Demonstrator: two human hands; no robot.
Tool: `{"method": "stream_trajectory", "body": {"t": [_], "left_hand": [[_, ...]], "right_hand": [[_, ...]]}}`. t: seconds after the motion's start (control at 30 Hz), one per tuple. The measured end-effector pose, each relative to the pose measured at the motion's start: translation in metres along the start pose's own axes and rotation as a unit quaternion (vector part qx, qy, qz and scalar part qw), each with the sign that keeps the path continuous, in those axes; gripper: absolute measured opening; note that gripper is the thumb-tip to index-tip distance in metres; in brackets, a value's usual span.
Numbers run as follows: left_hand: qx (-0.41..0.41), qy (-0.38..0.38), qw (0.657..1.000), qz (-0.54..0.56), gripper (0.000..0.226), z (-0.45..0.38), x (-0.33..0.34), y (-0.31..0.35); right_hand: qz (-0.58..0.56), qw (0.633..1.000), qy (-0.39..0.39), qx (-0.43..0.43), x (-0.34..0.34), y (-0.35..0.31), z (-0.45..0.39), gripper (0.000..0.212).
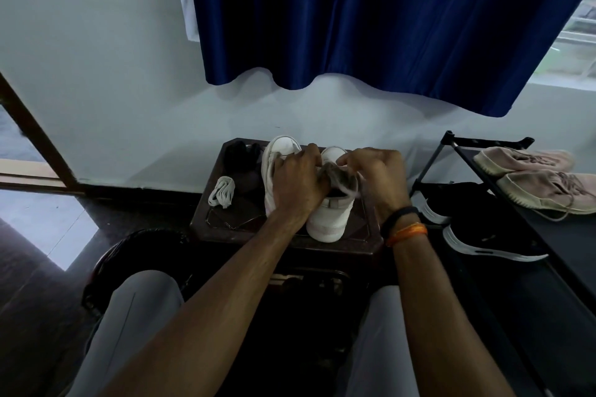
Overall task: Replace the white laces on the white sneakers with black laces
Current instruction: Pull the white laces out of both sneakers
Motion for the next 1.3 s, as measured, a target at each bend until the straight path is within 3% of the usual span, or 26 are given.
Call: {"method": "stream_trajectory", "body": {"t": [0.1,0.33,0.47,0.67,0.8,0.9,1.0,1.17,1.3], "left_hand": [[-0.001,-0.007,1.000,0.005,0.035,0.000,0.002,-0.002],[-0.004,-0.022,0.999,0.023,0.021,0.000,0.000,-0.002],[-0.007,-0.032,0.999,0.016,0.013,0.000,0.002,-0.005],[-0.020,-0.065,0.997,0.030,0.016,-0.002,0.006,-0.006],[-0.015,-0.054,0.997,0.058,0.035,0.001,0.001,-0.002],[0.005,-0.069,0.995,0.074,0.037,0.003,0.002,0.000],[-0.008,-0.066,0.996,0.059,0.026,0.002,0.004,-0.005],[-0.044,-0.036,0.998,0.035,0.022,0.001,0.001,-0.005],[-0.068,-0.011,0.997,0.021,0.023,0.000,-0.002,-0.006]], "right_hand": [[0.221,0.974,0.041,-0.022,-0.001,0.001,-0.010,0.030],[0.402,0.916,-0.005,0.010,0.023,0.024,-0.028,0.020],[0.349,0.937,-0.001,0.021,0.020,0.023,-0.031,0.011],[0.341,0.934,-0.087,0.058,0.009,0.016,-0.025,0.014],[0.404,0.887,-0.215,0.065,0.009,0.010,-0.006,0.008],[0.415,0.860,-0.292,0.047,0.017,0.003,0.009,0.019],[0.420,0.864,-0.276,0.035,0.017,-0.003,0.008,0.015],[0.291,0.926,-0.232,0.071,0.010,-0.013,0.002,0.022],[0.245,0.949,-0.187,0.066,0.002,-0.011,-0.006,0.020]]}}
Point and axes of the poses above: each hand's wrist, its own z-axis away from the middle knuckle, its own x-axis out of the palm, y = z × x, the point moved 8 cm from there along -z, towards the middle knuckle, and after that the axes turned 3 degrees about -y, right-handed, at the moved point
